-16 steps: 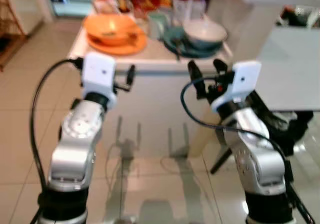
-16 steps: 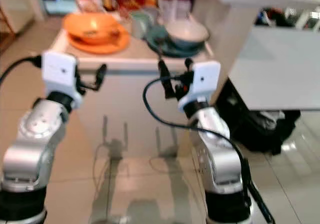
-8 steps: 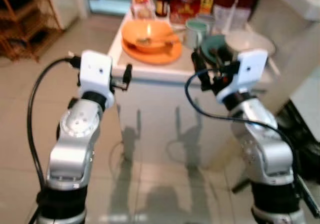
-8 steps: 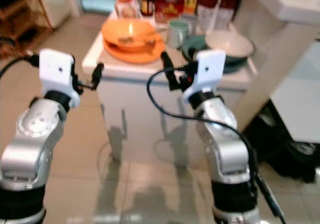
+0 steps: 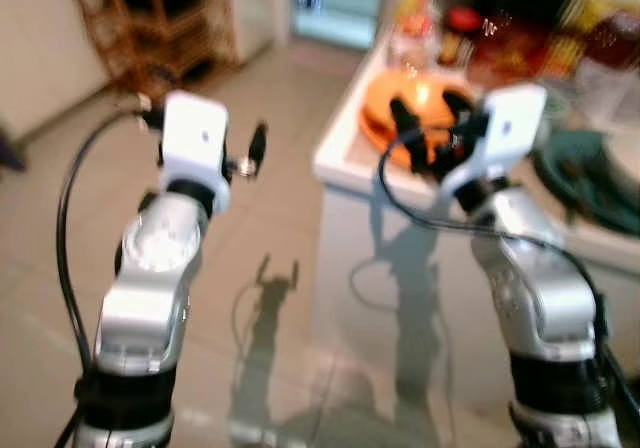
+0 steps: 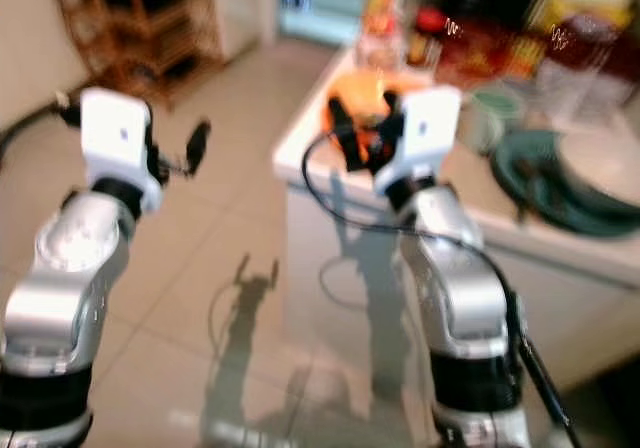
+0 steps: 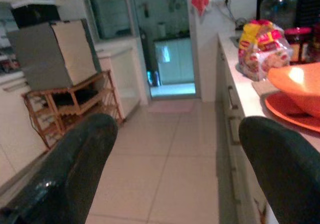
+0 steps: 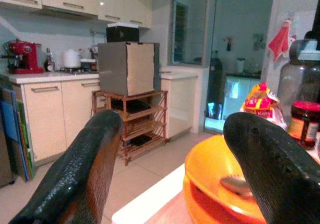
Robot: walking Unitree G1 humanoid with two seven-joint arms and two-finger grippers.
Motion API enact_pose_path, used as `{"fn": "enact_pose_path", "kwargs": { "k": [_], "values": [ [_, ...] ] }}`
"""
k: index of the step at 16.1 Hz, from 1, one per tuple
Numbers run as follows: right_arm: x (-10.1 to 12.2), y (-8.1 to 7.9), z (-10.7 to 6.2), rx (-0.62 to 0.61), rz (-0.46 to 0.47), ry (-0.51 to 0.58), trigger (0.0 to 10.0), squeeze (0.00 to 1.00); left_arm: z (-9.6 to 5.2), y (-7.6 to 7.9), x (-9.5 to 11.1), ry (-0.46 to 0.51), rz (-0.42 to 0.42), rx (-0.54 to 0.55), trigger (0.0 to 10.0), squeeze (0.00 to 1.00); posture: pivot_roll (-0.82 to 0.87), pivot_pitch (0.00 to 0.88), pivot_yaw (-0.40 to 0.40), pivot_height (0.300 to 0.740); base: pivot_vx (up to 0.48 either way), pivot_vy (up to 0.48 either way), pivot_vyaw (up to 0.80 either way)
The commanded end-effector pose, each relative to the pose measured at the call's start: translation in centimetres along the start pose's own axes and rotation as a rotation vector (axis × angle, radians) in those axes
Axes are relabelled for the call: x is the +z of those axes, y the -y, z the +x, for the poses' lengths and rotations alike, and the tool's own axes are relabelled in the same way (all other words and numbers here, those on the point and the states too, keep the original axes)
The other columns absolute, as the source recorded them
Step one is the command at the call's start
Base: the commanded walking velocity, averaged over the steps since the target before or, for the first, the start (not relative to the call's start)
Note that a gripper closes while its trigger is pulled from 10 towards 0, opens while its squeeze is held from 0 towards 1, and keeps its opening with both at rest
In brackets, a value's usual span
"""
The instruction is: Setting the table
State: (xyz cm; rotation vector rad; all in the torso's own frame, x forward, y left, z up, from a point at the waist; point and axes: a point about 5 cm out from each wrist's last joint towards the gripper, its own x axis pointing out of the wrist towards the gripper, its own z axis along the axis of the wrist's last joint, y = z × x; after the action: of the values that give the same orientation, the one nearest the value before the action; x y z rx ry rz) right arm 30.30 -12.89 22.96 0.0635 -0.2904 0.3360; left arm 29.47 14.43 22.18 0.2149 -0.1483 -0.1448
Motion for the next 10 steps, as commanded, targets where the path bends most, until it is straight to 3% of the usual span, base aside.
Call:
{"fn": "enact_pose_path", "kwargs": {
  "k": [1, 7, 10],
  "values": [
    [0.62, 0.73, -0.18, -0.025, -0.008, 0.020, 10.0, 0.00, 0.12, 0.82, 0.29, 0.010, -0.001, -0.031, 10.0, 0.00, 0.05, 0.000, -0.050, 0.740, 0.356, 0.000, 0.00],
    [1.20, 0.71, -0.03, -0.016, 0.011, 0.037, 10.0, 0.00, 0.14, 1.07, 0.00, -0.005, -0.002, -0.048, 10.0, 0.00, 0.05, 0.000, -0.052, 0.740, 0.323, 0.000, 0.00],
    [0.73, 0.61, -0.03, -0.004, -0.002, 0.004, 10.0, 0.00, 0.22, 1.07, -0.54, -0.034, 0.033, -0.043, 10.0, 0.00, 0.05, 0.000, -0.051, 0.740, 0.000, 0.000, 0.00]
  ]
}}
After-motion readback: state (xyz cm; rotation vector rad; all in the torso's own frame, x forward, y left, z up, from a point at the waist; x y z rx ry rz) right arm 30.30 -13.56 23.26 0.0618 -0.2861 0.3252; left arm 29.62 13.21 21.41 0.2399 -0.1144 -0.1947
